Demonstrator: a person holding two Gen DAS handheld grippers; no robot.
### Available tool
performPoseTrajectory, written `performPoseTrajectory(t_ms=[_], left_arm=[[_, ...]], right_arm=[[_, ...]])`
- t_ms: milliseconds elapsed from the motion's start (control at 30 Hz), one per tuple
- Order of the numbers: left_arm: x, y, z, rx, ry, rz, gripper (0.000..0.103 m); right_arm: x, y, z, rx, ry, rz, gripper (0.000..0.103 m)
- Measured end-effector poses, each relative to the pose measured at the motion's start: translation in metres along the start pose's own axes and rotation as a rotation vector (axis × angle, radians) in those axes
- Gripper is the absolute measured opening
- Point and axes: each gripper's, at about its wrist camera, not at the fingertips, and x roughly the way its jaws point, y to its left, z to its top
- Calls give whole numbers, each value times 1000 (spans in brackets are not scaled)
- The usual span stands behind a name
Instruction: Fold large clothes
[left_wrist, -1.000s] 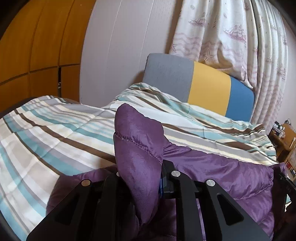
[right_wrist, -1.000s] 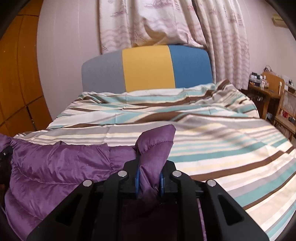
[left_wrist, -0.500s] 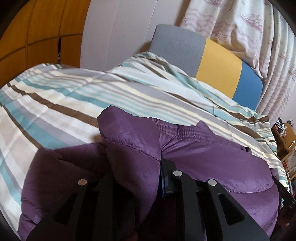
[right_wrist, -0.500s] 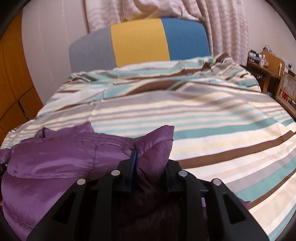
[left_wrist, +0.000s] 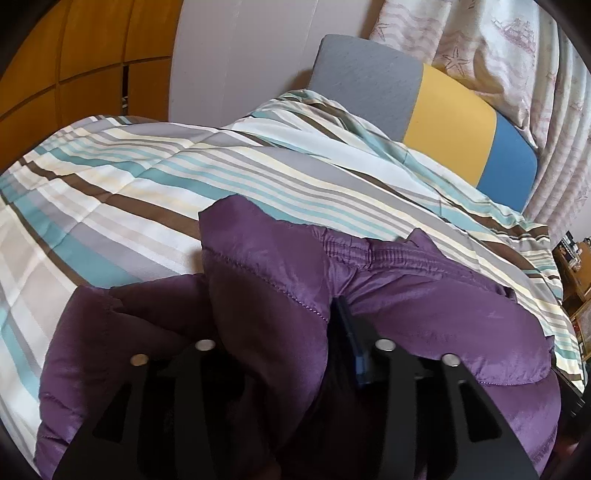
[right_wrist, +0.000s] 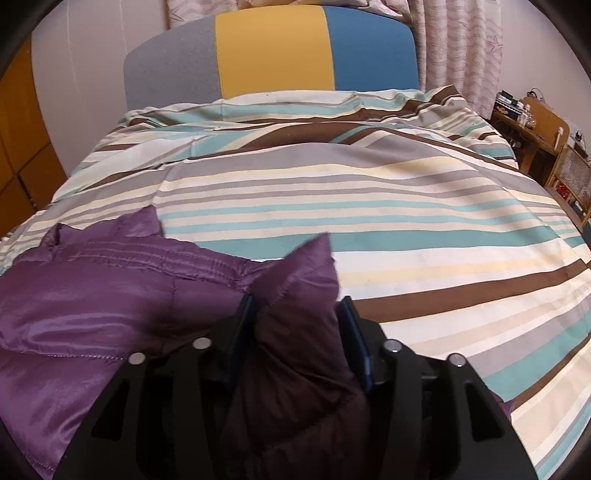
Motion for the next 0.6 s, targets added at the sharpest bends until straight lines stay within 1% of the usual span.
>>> performPoseTrajectory(t_ms=[33,67,133,167,200,267,300,333,367,400,433,500,567,600], left_arm=[[0,-1,0,3,2,13,58],[-1,-3,1,11,6,23,74],[-7,-8,2,32,15,34,89],[-16,-12,1,51,4,47,93],[-23,-14,0,64,-11,61,93],[-47,-25,-6,114,-84,132,94],[-58,-31,-9,130,-117,153,94],[-64,-34,-10,135,-134,153,94],[-76,-40,-11,136,-165,120,94],[-82,-45,-11,129,-179,78,94],[-84,-49,-10,127,-184,53,94],[-83,-64,-6,138,-181,37,94],[-69,-78,-2,168,-156,19,94],[-61,-83,0,184,-143,23,94]], right_arm=[[0,0,0,0,-1,-10,53],[0,0,0,0,-3,-16,54],[0,1,0,-5,-5,-26,55],[0,1,0,-4,-6,-27,55],[0,1,1,-3,-5,-28,56],[0,0,1,0,-7,-31,58],[0,0,1,0,-8,-32,58],[-1,0,1,0,-8,-33,58],[-1,-1,1,0,-8,-34,59],[-1,-1,1,0,-10,-37,59],[-2,0,1,0,-12,-38,60],[-2,0,1,2,-14,-40,61],[-3,0,1,3,-15,-41,61],[-3,0,1,4,-15,-41,61]])
